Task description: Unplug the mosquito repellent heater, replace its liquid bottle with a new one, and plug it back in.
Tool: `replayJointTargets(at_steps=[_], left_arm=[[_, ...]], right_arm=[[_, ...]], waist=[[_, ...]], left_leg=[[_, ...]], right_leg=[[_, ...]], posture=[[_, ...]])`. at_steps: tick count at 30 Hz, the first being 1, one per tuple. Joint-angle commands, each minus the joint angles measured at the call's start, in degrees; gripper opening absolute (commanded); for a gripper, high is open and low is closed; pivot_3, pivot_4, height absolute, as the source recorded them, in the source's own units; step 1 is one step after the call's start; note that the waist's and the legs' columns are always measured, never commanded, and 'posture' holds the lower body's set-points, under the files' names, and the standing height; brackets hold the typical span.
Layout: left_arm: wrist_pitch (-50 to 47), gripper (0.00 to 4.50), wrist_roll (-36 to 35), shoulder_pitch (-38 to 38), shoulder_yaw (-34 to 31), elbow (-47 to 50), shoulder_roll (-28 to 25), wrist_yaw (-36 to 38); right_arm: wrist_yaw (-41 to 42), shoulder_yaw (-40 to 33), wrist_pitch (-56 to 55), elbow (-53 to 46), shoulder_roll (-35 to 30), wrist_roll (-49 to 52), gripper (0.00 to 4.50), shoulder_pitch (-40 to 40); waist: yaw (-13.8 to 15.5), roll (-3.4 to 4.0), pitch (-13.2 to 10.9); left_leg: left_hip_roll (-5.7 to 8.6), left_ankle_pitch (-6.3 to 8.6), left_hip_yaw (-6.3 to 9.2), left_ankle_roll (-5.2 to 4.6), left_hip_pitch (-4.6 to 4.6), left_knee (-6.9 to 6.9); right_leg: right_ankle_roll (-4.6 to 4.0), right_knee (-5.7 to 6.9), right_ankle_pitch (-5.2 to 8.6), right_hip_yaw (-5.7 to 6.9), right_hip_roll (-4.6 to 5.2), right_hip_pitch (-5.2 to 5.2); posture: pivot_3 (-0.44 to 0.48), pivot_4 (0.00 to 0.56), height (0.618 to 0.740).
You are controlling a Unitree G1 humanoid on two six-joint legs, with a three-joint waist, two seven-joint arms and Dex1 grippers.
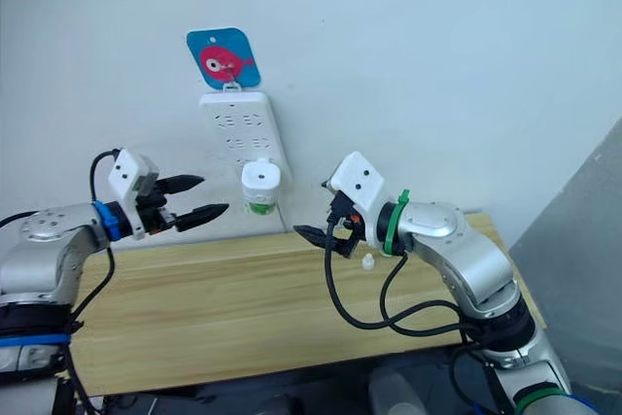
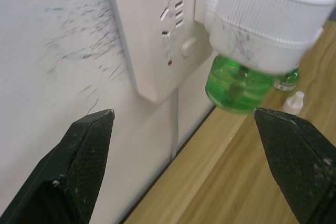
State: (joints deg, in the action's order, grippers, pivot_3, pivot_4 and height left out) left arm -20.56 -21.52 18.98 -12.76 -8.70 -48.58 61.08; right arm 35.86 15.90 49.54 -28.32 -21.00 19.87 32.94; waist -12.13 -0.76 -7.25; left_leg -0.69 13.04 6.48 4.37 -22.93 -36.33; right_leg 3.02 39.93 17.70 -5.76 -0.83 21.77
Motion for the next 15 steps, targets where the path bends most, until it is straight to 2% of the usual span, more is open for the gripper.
replayJointTargets(at_steps=[1, 6, 11, 12, 15], left_arm=[[-3.87, 4.5, -5.08, -6.09, -4.33, 10.48, -3.73, 3.83], [-10.66, 4.5, -11.38, -16.09, -8.32, 24.55, -3.3, 1.87], [-11.78, 4.5, -13.79, -21.65, -10.12, 32.79, 0.04, -2.78], [-11.19, 4.5, -13.67, -22.78, -10.23, 33.97, 0.99, -3.71], [-9.8, 4.5, -13.43, -25.57, -10.35, 36.82, 3.78, -6.24]], right_arm=[[0.14, 0.43, -3.25, -0.02, 1.85, 0.57, 3.92, 0.53], [-4.09, 4.56, -6.4, 5.12, 6.99, -3.95, 2.07, 0.81], [-7.2, 7.61, -10.7, 9.72, 10.8, -8.26, 0.32, 0.61], [-7.71, 8.06, -11.79, 10.7, 11.45, -9.14, 0.05, 0.7], [-9.14, 8.36, -14.05, 13.17, 13.46, -10.84, 0.05, 0.96]], waist=[[0.2, 0.0, -0.03], [1.39, -0.02, -0.08], [2.79, -0.02, -0.08], [2.92, -0.02, -0.08], [3.48, -0.03, -0.08]], left_leg=[[-0.03, 0.0, -0.04, 0.0, 0.02, 0.06], [-0.11, 0.0, -0.02, 0.0, 0.07, 0.22], [-0.08, 0.0, -0.02, 0.0, 0.09, 0.24], [-0.09, 0.0, -0.03, 0.01, 0.09, 0.24], [-0.07, 0.0, -0.04, 0.02, 0.1, 0.24]], right_leg=[[-0.02, -0.01, 0.01, -0.04, 0.01, 0.02], [-0.21, 0.01, 0.12, 0.01, 0.04, 0.05], [-0.27, 0.02, 0.15, 0.03, 0.02, 0.06], [-0.27, 0.02, 0.15, 0.02, 0.03, 0.06], [-0.3, 0.01, 0.14, 0.02, 0.03, 0.05]], posture=[[-0.113, 0.095, 0.74], [-0.081, 0.095, 0.74], [-0.075, 0.085, 0.74], [-0.074, 0.083, 0.74], [-0.074, 0.083, 0.74]])
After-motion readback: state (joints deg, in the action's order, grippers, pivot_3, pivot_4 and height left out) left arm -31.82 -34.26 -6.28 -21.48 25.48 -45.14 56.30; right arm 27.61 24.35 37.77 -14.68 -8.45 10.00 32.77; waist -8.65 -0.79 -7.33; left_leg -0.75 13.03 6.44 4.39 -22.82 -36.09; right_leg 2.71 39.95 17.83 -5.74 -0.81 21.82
